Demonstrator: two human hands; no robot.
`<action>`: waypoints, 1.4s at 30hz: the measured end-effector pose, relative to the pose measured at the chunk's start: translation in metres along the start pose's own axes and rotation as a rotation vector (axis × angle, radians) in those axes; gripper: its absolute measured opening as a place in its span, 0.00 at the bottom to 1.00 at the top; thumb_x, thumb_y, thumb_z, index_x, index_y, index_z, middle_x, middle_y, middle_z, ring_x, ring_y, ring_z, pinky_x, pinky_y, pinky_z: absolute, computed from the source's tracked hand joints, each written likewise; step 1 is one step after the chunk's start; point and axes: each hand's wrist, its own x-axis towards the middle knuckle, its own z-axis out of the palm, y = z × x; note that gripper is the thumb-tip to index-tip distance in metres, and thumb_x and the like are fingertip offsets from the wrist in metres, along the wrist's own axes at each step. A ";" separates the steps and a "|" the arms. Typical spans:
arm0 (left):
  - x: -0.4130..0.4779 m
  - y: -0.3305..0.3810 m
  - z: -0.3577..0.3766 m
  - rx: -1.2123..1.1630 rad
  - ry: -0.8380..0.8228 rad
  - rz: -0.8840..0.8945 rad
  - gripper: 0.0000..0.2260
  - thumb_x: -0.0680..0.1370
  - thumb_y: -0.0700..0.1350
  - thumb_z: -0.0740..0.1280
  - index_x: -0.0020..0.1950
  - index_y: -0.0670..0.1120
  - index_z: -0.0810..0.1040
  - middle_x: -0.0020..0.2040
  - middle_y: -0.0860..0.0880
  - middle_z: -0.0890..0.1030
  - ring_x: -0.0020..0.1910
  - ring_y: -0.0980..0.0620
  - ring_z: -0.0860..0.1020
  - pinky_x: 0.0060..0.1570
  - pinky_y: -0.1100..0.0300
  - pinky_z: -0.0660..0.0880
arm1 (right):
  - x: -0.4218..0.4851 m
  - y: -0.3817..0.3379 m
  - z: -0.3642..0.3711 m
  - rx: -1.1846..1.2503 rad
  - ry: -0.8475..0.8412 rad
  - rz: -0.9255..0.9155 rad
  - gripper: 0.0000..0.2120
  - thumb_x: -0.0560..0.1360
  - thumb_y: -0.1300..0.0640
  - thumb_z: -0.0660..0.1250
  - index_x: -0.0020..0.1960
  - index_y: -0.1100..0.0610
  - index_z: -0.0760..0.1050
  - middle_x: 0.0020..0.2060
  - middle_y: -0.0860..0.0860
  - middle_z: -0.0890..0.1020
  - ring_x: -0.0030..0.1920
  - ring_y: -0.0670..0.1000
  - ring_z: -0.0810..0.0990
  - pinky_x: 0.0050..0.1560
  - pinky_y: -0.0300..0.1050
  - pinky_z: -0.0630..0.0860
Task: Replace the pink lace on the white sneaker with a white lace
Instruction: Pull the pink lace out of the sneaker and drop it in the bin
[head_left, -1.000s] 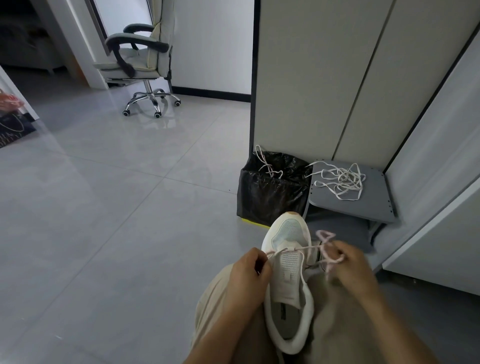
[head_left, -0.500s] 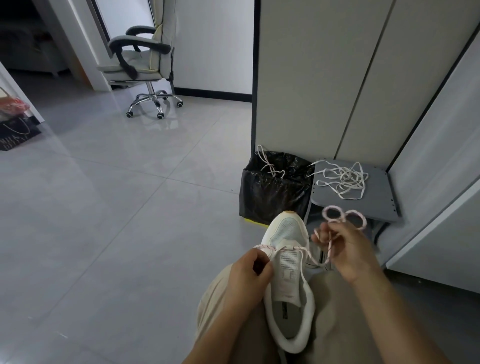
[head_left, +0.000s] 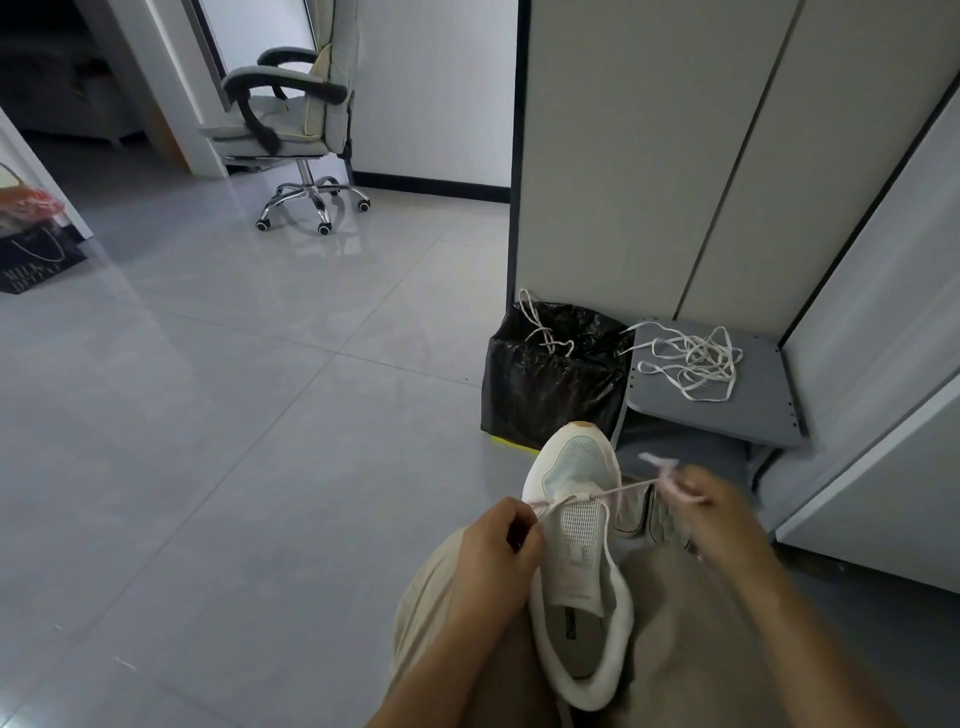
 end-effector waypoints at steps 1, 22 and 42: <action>0.000 0.001 0.000 0.006 -0.004 -0.006 0.10 0.74 0.40 0.66 0.36 0.53 0.71 0.30 0.55 0.74 0.32 0.61 0.72 0.33 0.70 0.68 | 0.004 0.009 -0.010 0.086 0.125 0.082 0.09 0.78 0.60 0.60 0.53 0.50 0.77 0.31 0.51 0.72 0.30 0.50 0.68 0.32 0.41 0.62; 0.001 0.008 0.004 -0.066 -0.023 -0.002 0.16 0.74 0.40 0.68 0.57 0.56 0.73 0.36 0.58 0.76 0.38 0.65 0.74 0.38 0.73 0.69 | -0.005 -0.013 0.054 -0.422 -0.031 -0.440 0.08 0.69 0.56 0.73 0.47 0.54 0.79 0.42 0.47 0.77 0.40 0.48 0.78 0.35 0.37 0.68; -0.002 -0.005 0.011 0.008 0.083 0.105 0.16 0.73 0.38 0.67 0.59 0.50 0.80 0.36 0.60 0.74 0.39 0.64 0.74 0.39 0.74 0.68 | 0.011 -0.009 0.053 -0.572 0.000 -0.821 0.10 0.65 0.47 0.60 0.33 0.52 0.75 0.29 0.45 0.74 0.27 0.44 0.71 0.27 0.31 0.58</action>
